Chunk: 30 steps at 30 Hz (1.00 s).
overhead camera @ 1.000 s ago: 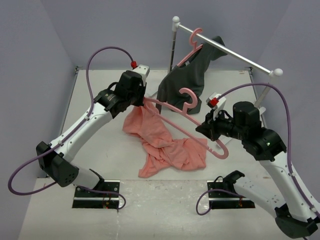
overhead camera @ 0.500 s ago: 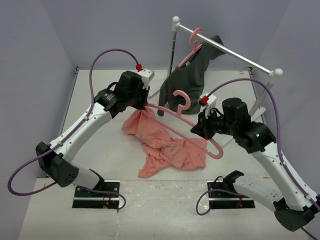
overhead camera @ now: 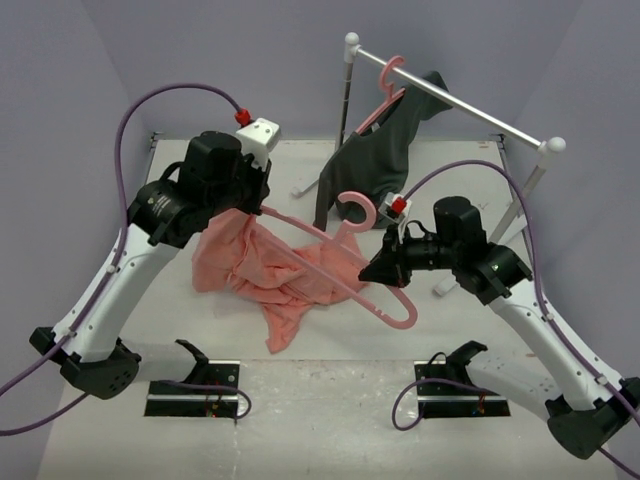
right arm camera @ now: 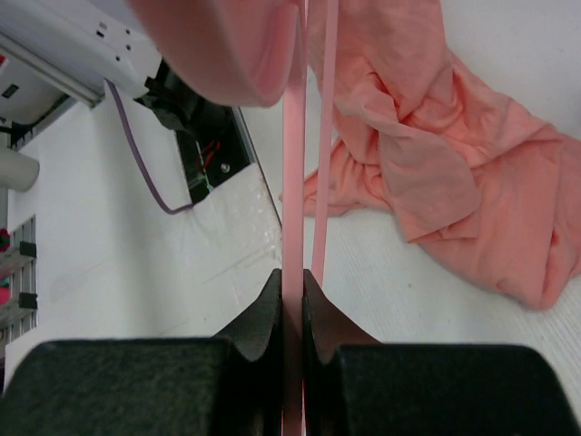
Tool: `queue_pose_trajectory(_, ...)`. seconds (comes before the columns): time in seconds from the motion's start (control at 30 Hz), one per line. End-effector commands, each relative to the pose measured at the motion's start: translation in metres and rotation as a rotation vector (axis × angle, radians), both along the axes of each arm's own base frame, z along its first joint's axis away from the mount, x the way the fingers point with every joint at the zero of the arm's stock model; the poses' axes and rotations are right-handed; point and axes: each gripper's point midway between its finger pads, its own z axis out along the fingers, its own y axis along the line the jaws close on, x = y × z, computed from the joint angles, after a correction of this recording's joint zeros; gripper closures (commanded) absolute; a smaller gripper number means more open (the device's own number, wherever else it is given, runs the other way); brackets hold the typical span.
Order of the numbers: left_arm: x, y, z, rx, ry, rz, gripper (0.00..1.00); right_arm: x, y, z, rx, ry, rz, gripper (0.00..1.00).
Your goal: Place the t-shirt on the hanger
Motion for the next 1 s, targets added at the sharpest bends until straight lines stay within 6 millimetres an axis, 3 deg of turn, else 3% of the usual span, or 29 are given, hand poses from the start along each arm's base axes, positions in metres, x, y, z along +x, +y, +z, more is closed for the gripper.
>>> queue_pose_trajectory(0.0, -0.009, 0.014, 0.029, 0.005, -0.090, 0.017, 1.00, -0.003, 0.006, 0.059, 0.161, -0.114, -0.009, 1.00)
queue_pose_trajectory(0.1, -0.010, 0.018, 0.023, 0.023, -0.086, 0.029, 1.00, 0.025, -0.010, 0.063, 0.158, -0.143, -0.256, 1.00)
queue_pose_trajectory(0.17, -0.011, 0.016, 0.020, 0.019, -0.080, 0.017, 1.00, 0.039, -0.020, 0.051, 0.137, -0.143, -0.368, 1.00)
queue_pose_trajectory(0.37, -0.019, -0.016, 0.020, -0.049, -0.072, -0.138, 1.00, 0.019, -0.012, -0.013, -0.010, -0.009, -0.209, 1.00)
queue_pose_trajectory(0.43, -0.018, -0.023, 0.016, -0.055, -0.059, -0.164, 1.00, 0.016, -0.017, -0.023, -0.029, -0.010, -0.216, 1.00)
queue_pose_trajectory(0.67, -0.008, -0.023, -0.015, 0.009, -0.011, -0.140, 1.00, -0.017, -0.021, -0.022, -0.033, -0.057, -0.045, 1.00)
queue_pose_trajectory(0.87, -0.010, -0.024, -0.035, 0.053, 0.042, -0.163, 1.00, -0.013, -0.015, -0.002, 0.053, -0.157, -0.038, 1.00)
queue_pose_trajectory(0.97, -0.026, -0.042, -0.031, 0.010, 0.055, -0.263, 1.00, -0.002, -0.006, 0.008, 0.086, -0.234, -0.010, 1.00)
